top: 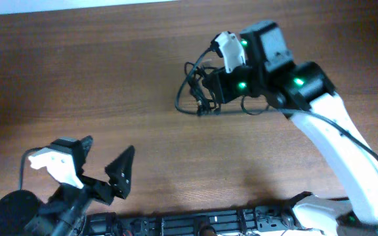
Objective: Untangle cables
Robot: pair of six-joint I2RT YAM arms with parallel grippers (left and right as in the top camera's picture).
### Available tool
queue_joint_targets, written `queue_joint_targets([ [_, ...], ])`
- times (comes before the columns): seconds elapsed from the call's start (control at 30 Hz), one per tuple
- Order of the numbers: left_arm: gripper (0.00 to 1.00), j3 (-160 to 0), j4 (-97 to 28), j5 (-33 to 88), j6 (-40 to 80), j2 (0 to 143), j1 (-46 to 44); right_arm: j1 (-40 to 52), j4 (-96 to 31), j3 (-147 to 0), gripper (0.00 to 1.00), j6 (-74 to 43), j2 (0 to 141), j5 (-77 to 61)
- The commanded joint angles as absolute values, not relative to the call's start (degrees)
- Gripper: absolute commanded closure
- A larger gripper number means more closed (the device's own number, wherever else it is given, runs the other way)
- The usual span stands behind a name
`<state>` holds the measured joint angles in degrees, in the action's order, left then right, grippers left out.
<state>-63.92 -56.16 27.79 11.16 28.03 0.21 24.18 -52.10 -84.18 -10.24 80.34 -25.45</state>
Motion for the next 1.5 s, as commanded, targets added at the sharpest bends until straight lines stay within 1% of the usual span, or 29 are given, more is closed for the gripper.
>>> queue_joint_targets([
  [0.0, 0.01, -61.39, -56.12, 34.81, 5.89, 28.45, 0.54, 24.73, -51.57, -85.97, 0.96, -10.92, 73.71, -29.8],
  [0.13, 0.01, -60.07, -56.12, 34.81, 5.89, 28.45, 0.54, 24.73, -50.96, -85.95, 0.96, -13.04, 68.58, -31.31],
  [0.2, 0.01, -59.92, -56.14, 34.81, 5.91, 28.45, 0.54, 24.75, -50.7, -85.95, 0.96, -15.97, 66.92, -31.55],
  [0.3, 0.01, -59.92, -56.03, 34.72, 6.7, 28.45, 0.56, 24.75, -49.74, -85.95, 0.96, -17.02, 64.9, -37.47],
  [0.33, 0.01, -59.92, -55.99, 34.72, 8.36, 28.45, 0.54, 24.75, -49.28, -85.95, 0.96, -16.99, 64.58, -39.62],
  [0.37, 0.03, -59.92, -55.75, 34.44, 11.64, 28.45, 0.56, 24.8, -48.84, -85.95, 0.96, -16.97, 64.45, -41.15],
  [0.4, 0.03, -59.92, -55.35, 34.09, 16.08, 28.56, 0.54, 24.8, -48.47, -85.95, 0.96, -16.78, 64.45, -42.46],
  [0.47, 0.01, -59.92, -54.17, 35.94, 18.48, 28.77, 0.54, 24.8, -47.57, -85.95, 0.96, -16.78, 64.49, -45.34],
  [0.5, 0.0, -59.92, -53.39, 37.71, 16.67, 28.91, 0.54, 24.8, -47.16, -85.95, 0.96, -16.78, 64.47, -46.7],
  [0.53, 0.01, -59.92, -52.34, 41.12, 12.08, 28.93, 0.54, 24.8, -46.63, -85.95, 0.96, -16.8, 64.47, -48.66],
  [0.6, 0.0, -59.92, -51.92, 44.03, 3.75, 28.93, 0.54, 24.8, -46.04, -85.95, 0.96, -17.08, 64.49, -51.42],
  [0.63, 0.06, -59.92, -52.12, 44.14, 0.14, 28.93, 0.54, 24.8, -46.06, -85.95, 0.96, -17.96, 64.47, -51.96],
  [0.67, 0.22, -59.92, -52.12, 44.14, -4.51, 28.93, 0.54, 24.8, -46.09, -85.95, 0.96, -19.16, 64.47, -52.31],
  [0.7, 0.33, -59.92, -51.99, 44.12, -6.9, 28.93, 0.54, 24.8, -46.06, -85.95, 0.96, -19.73, 64.4, -52.82],
  [0.73, 0.35, -59.92, -51.72, 44.14, -9.41, 28.93, 0.54, 24.8, -46.09, -85.95, 0.96, -20.05, 64.31, -53.65],
  [0.77, 0.35, -59.88, -51.42, 44.05, -11.42, 28.95, 0.54, 24.8, -46.06, -85.95, 0.96, -20.1, 64.29, -55.22],
  [0.83, 0.31, -59.86, -51.27, 43.48, -13.93, 29.15, 0.54, 24.8, -46.06, -85.95, 0.96, -21.02, 64.27, -58.08],
  [0.87, 0.3, -59.81, -51.03, 43.51, -14.76, 29.43, 0.54, 24.86, -46.06, -85.95, 0.96, -22.13, 64.27, -59.37],
  [0.97, 0.32, -59.79, -51.0, 43.51, -16.43, 30.89, 0.54, 27.16, -46.0, -85.97, 0.96, -23.51, 64.2, -60.1],
  [1.1, 0.3, -59.27, -48.27, 44.31, -16.38, 34.15, 0.54, 32.53, -45.45, -86.21, 0.96, -23.53, 64.16, -59.99],
  [1.2, 0.3, -59.22, -46.35, 48.64, -16.38, 36.88, 0.54, 35.31, -43.75, -86.21, 0.96, -24.53, 64.23, -59.35],
  [1.3, 0.38, -59.22, -44.4, 53.69, -16.38, 40.01, 0.54, 35.66, -42.57, -86.21, 0.96, -25.41, 64.23, -59.35],
  [1.37, 0.46, -59.22, -44.1, 54.7, -16.38, 41.85, 0.54, 35.66, -42.52, -86.21, 0.96, -25.82, 64.29, -59.35],
  [1.4, 0.56, -59.22, -44.14, 54.68, -16.38, 42.59, 0.54, 35.66, -42.54, -86.21, 0.96, -25.82, 64.34, -59.35],
  [1.43, 0.7, -59.22, -44.14, 54.68, -16.38, 43.29, 0.54, 35.66, -42.54, -86.21, 0.96, -25.82, 64.4, -59.35],
  [1.47, 0.75, -59.22, -44.16, 54.72, -16.36, 43.88, 0.54, 35.62, -42.54, -86.21, 0.96, -25.8, 64.49, -59.31],
])
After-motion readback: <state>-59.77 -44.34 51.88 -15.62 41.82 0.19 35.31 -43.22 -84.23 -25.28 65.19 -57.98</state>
